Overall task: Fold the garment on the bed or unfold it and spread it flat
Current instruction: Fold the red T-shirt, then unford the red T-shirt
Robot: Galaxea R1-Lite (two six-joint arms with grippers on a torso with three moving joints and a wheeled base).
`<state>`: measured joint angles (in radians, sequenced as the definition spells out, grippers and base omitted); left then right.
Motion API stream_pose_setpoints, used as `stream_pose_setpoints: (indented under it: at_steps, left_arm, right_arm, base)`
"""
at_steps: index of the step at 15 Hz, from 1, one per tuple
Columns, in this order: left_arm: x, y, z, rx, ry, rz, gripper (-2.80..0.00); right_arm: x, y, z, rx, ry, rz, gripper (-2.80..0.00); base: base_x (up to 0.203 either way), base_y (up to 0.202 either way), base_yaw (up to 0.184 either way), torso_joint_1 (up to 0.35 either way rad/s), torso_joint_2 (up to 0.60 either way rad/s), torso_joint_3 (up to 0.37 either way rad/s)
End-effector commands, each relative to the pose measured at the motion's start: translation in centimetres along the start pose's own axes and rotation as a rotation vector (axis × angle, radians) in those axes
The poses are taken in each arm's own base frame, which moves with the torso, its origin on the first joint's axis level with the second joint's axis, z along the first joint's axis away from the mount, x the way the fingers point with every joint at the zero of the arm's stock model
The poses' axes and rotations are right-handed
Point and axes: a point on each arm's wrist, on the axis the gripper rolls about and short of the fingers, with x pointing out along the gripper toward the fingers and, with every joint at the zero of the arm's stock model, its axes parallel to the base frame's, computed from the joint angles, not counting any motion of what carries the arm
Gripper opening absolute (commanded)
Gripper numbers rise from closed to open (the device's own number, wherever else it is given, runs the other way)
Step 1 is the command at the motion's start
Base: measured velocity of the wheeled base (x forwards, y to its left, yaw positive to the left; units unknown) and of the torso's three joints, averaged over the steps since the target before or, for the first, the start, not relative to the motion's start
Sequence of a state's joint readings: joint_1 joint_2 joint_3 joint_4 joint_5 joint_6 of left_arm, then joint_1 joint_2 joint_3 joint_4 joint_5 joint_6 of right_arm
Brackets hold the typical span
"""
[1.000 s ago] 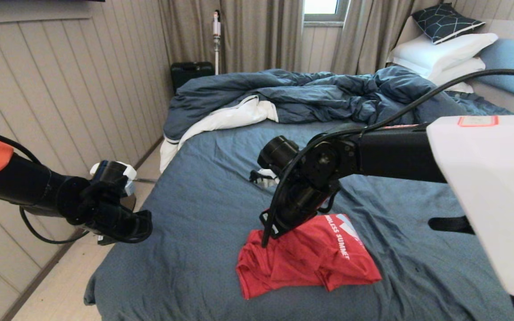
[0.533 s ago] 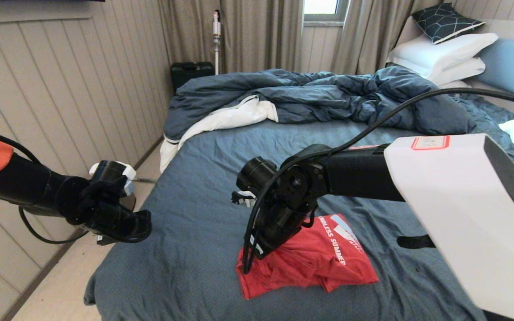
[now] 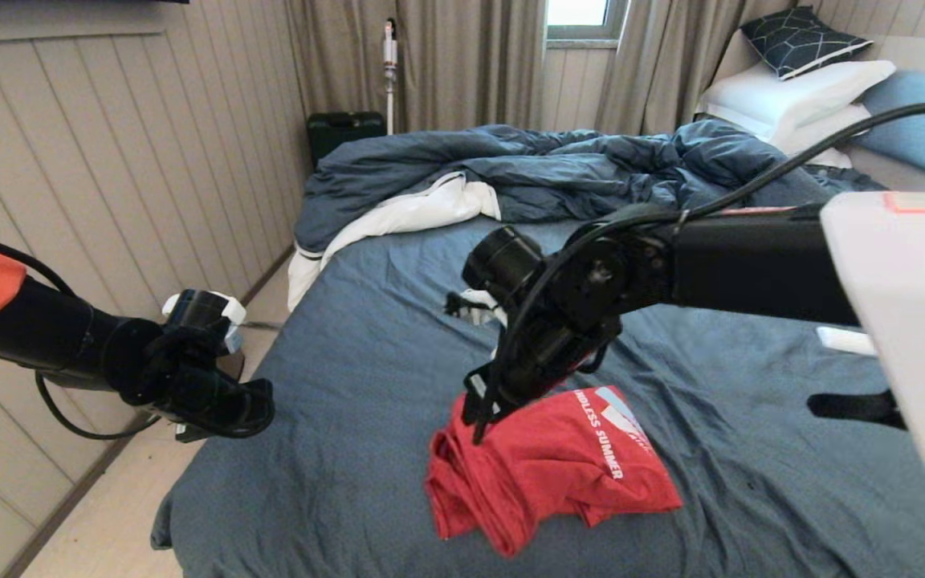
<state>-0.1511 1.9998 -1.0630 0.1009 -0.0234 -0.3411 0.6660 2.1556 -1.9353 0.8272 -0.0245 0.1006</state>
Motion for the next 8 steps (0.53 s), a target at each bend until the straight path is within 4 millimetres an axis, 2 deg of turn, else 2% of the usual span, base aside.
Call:
stream_pose_setpoints:
  at_steps: [1, 5, 8]
  left_arm:
    - [0.0, 0.0, 0.0, -0.003, -0.001, 0.000, -2.80]
    - [0.0, 0.0, -0.1, -0.002, 0.003, 0.000, -2.80]
    - [0.0, 0.0, -0.2, -0.002, 0.007, 0.001, -2.80]
  right_arm:
    - [-2.3, -1.8, -0.7, 0.041, -0.015, -0.023, -2.80]
    - [-1.6, -2.2, -4.1, 0.037, 0.112, -0.054, -2.80]
    - [-1.1, -0.9, -6.6, -0.001, 0.174, -0.042, -2.80]
  base:
    - [0.000, 0.000, 0.000, 0.000, 0.00, 0.000]
    - [0.000, 0.000, 0.000, 0.000, 0.00, 0.000]
    - [0.000, 0.000, 0.000, 0.000, 0.00, 0.000]
